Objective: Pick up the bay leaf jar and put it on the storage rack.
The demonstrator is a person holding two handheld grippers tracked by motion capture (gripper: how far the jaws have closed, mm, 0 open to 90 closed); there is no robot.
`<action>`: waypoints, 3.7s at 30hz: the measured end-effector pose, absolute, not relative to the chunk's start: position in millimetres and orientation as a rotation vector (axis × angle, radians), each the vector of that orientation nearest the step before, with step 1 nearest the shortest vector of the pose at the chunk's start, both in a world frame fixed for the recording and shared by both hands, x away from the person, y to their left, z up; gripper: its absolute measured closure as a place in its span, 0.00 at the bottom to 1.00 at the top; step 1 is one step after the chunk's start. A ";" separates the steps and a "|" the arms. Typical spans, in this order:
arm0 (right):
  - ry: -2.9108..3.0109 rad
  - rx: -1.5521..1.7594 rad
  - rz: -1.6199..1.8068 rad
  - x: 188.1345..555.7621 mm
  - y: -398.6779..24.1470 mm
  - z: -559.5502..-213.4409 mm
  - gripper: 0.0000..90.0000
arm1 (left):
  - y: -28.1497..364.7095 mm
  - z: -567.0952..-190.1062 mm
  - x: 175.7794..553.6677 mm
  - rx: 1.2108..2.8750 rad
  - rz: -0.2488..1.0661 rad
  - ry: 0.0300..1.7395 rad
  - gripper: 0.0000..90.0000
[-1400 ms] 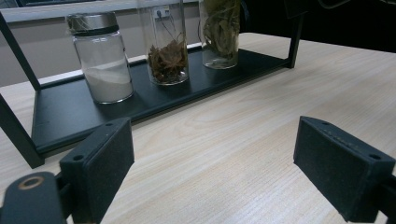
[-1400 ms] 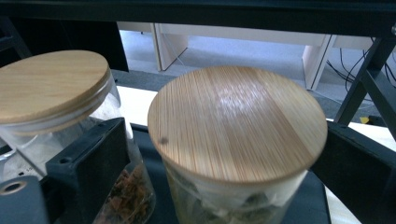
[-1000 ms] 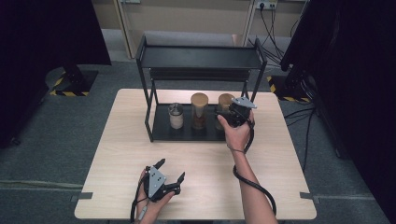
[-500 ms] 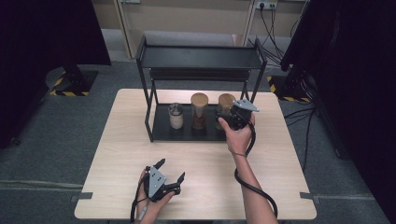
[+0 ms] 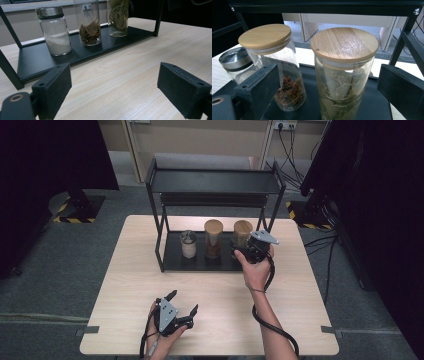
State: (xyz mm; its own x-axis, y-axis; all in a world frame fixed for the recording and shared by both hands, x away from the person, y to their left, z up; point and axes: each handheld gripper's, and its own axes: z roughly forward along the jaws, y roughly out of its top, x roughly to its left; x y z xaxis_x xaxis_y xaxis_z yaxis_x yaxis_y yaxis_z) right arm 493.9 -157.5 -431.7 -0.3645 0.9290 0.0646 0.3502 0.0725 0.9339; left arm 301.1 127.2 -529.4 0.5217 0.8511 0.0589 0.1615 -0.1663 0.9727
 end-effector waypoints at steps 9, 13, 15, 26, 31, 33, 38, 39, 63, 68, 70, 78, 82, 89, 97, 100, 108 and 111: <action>1.781 1.258 1.287 487.3 -159.0 -432.6 0.05 | 127.3 -529.4 301.1 1.648 0.772 0.875 0.13; 1.782 1.252 1.292 483.2 -159.8 -433.1 0.05 | 127.3 -529.4 301.2 1.649 0.773 0.875 0.13; 1.784 1.250 1.299 481.4 -160.3 -433.8 0.05 | 127.3 -529.4 301.2 1.649 0.773 0.876 0.13; 1.786 1.249 1.310 471.9 -165.2 -437.2 0.05 | 127.2 -529.4 301.1 1.648 0.774 0.877 0.13; 1.796 1.238 1.311 467.3 -167.3 -439.8 0.05 | 127.5 -529.4 301.5 1.646 0.770 0.880 0.13; 1.800 1.234 1.310 465.2 -168.1 -440.9 0.04 | 127.8 -529.4 301.5 1.645 0.769 0.883 0.13; 1.799 1.231 1.317 460.5 -171.0 -441.2 0.04 | 127.5 -529.5 301.4 1.644 0.771 0.882 0.13; 1.798 1.229 1.319 459.5 -171.6 -441.1 0.04 | 127.5 -529.5 301.4 1.644 0.772 0.882 0.13; 1.822 1.221 1.323 440.4 -184.4 -449.9 0.04 | 127.7 -529.4 301.4 1.644 0.771 0.884 0.13; 1.828 1.219 1.325 437.1 -184.8 -451.9 0.04 | 127.7 -529.5 301.4 1.643 0.771 0.884 0.13; 1.830 1.215 1.326 435.7 -185.1 -452.5 0.04 | 127.8 -529.5 301.4 1.643 0.771 0.884 0.13; 1.838 1.212 1.315 429.3 -190.1 -456.5 0.04 | 127.7 -529.4 301.4 1.643 0.772 0.885 0.13; 1.841 1.215 1.317 425.8 -192.6 -459.0 0.04 | 127.7 -529.5 301.4 1.643 0.772 0.885 0.13; 1.849 1.214 1.314 421.2 -195.9 -462.0 0.04 | 127.9 -529.4 301.5 1.643 0.772 0.887 0.13; 1.860 1.206 1.311 413.0 -200.8 -465.3 0.04 | 127.8 -529.4 301.5 1.642 0.773 0.888 0.13; 1.866 1.200 1.309 410.1 -201.9 -467.0 0.04 | 127.9 -529.4 301.5 1.642 0.773 0.889 0.13; 1.871 1.197 1.313 403.7 -205.2 -470.4 0.04 | 128.0 -529.4 301.6 1.640 0.773 0.892 0.13; 1.877 1.194 1.315 400.9 -206.3 -471.3 0.04 | 128.1 -529.5 301.5 1.639 0.773 0.892 0.13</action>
